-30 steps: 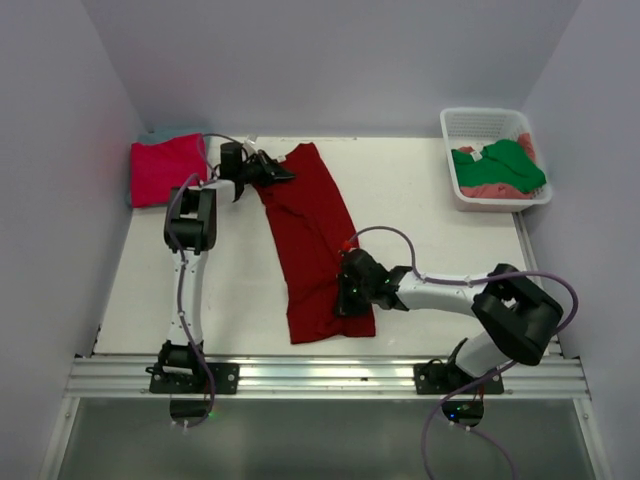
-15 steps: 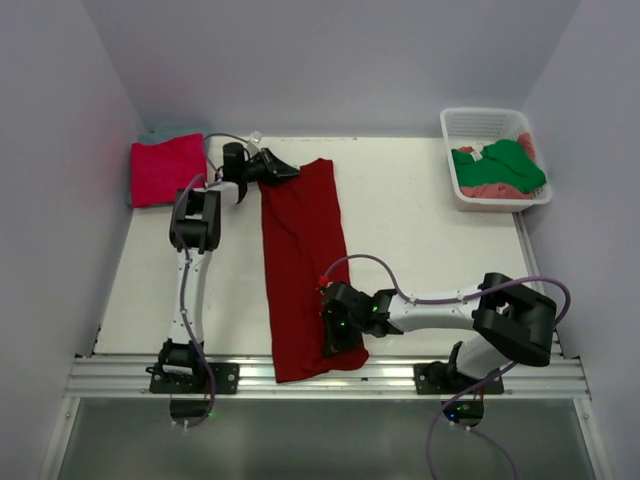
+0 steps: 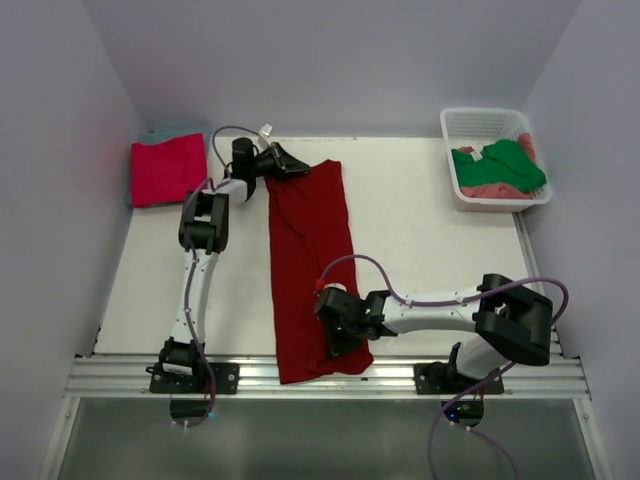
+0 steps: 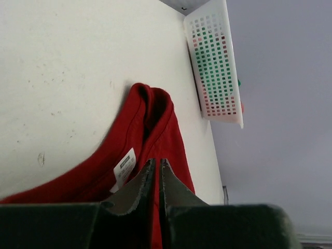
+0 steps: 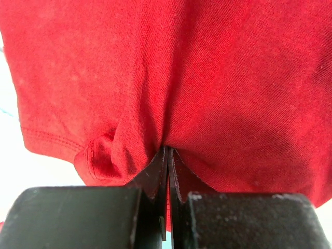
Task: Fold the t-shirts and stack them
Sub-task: Rotate the tshirt 90 degrees
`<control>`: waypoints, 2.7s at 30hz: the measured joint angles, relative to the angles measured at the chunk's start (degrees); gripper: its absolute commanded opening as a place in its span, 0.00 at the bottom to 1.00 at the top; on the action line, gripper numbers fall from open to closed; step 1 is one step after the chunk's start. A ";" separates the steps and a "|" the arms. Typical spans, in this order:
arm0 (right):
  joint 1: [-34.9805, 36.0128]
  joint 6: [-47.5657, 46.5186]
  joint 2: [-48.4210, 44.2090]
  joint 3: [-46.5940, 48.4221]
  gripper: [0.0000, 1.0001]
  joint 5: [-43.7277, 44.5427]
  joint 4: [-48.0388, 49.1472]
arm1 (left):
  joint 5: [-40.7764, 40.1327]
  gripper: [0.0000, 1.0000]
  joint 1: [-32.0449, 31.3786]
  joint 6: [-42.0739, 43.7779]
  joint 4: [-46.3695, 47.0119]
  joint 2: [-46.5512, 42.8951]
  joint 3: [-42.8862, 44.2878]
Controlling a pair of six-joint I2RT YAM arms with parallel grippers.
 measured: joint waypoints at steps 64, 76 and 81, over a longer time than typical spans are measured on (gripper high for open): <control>-41.09 -33.14 60.52 88.26 0.00 7.82 -8.92 | -38.71 0.12 -10.71 28.17 -25.53 -91.84 -82.07; -41.72 -25.44 63.84 95.06 0.00 15.06 -13.73 | -39.43 0.11 -10.75 28.20 -25.49 -89.00 -82.64; -44.48 -20.65 63.89 95.45 0.00 20.28 -15.17 | -39.63 0.11 -10.75 28.13 -25.40 -86.53 -82.66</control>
